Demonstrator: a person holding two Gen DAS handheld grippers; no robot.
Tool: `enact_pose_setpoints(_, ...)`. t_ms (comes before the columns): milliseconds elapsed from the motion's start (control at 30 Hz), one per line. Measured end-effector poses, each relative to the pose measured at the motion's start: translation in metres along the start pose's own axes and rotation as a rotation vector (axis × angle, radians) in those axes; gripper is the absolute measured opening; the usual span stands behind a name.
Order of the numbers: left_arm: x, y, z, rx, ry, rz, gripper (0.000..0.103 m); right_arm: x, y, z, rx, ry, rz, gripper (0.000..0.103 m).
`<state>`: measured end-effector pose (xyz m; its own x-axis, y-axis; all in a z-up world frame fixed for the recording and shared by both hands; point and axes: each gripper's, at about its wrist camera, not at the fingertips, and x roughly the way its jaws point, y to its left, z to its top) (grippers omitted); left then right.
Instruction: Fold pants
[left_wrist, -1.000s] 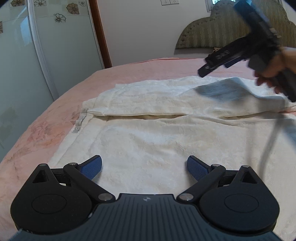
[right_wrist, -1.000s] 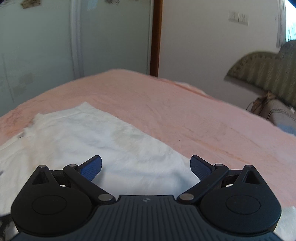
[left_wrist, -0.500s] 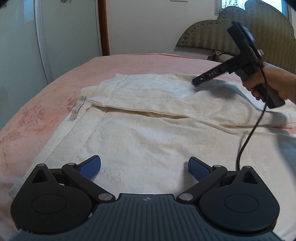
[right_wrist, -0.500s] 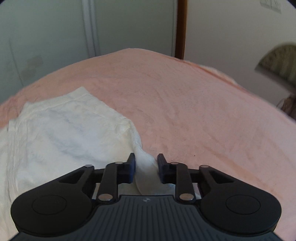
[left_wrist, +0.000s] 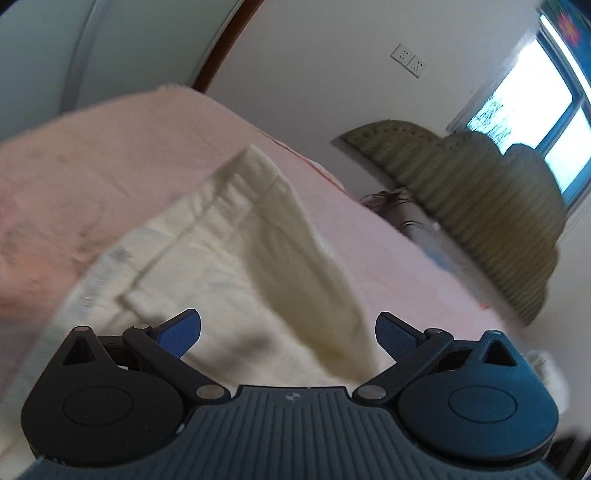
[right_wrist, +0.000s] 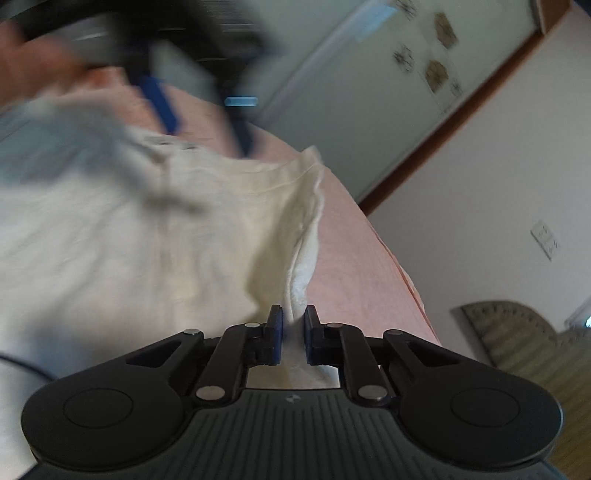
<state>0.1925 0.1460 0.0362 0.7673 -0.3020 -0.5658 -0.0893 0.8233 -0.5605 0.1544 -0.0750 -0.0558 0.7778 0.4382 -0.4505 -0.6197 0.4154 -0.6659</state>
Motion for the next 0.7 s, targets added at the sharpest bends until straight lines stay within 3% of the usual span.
enact_pose_setpoints(133, 0.029, -0.002, 0.02, -0.073, 0.027, -0.009, 0.102, -0.013, 0.023, -0.006, -0.033, 0.007, 0.018, 0.011)
enact_pose_setpoints(267, 0.059, 0.002, 0.034, -0.134, 0.05, 0.066, 0.097, -0.014, 0.025, -0.012, 0.006, 0.002, 0.026, 0.011)
enact_pose_setpoints(300, 0.065, 0.006, 0.039, -0.16, 0.051, 0.081, 0.091, -0.013, 0.024, -0.012, 0.014, -0.001, 0.025, 0.011)
enact_pose_setpoints(333, 0.068, 0.009, 0.041, -0.186, 0.047, 0.084, 0.066, -0.012, 0.024, -0.013, 0.019, -0.003, 0.022, 0.011)
enact_pose_setpoints(367, 0.07, 0.013, 0.042, -0.209, 0.053, 0.074, 0.05, -0.013, 0.024, -0.013, 0.026, -0.004, 0.019, 0.011)
enact_pose_setpoints(400, 0.072, 0.016, 0.041, -0.227, 0.072, 0.059, 0.023, -0.013, 0.024, -0.014, 0.033, -0.006, 0.016, 0.011)
enact_pose_setpoints(433, 0.073, 0.018, 0.04, -0.241, 0.084, 0.038, 0.014, -0.013, 0.023, -0.013, 0.041, -0.009, 0.008, 0.011)
enact_pose_setpoints(500, 0.063, 0.019, 0.034, -0.211, 0.04, 0.041, 0.006, -0.011, 0.022, -0.012, 0.058, -0.005, -0.007, 0.012)
enact_pose_setpoints(567, 0.047, 0.015, 0.028, -0.16, 0.003, 0.04, 0.005, -0.009, 0.021, -0.013, 0.05, -0.01, -0.038, 0.014)
enact_pose_setpoints(633, 0.028, 0.012, 0.021, -0.121, -0.034, 0.021, 0.005, -0.005, 0.015, -0.014, 0.056, 0.004, -0.065, 0.025)
enact_pose_setpoints(700, 0.005, 0.01, 0.013, -0.092, -0.066, -0.001, 0.005, -0.001, 0.008, -0.014, 0.077, 0.024, -0.097, 0.03)
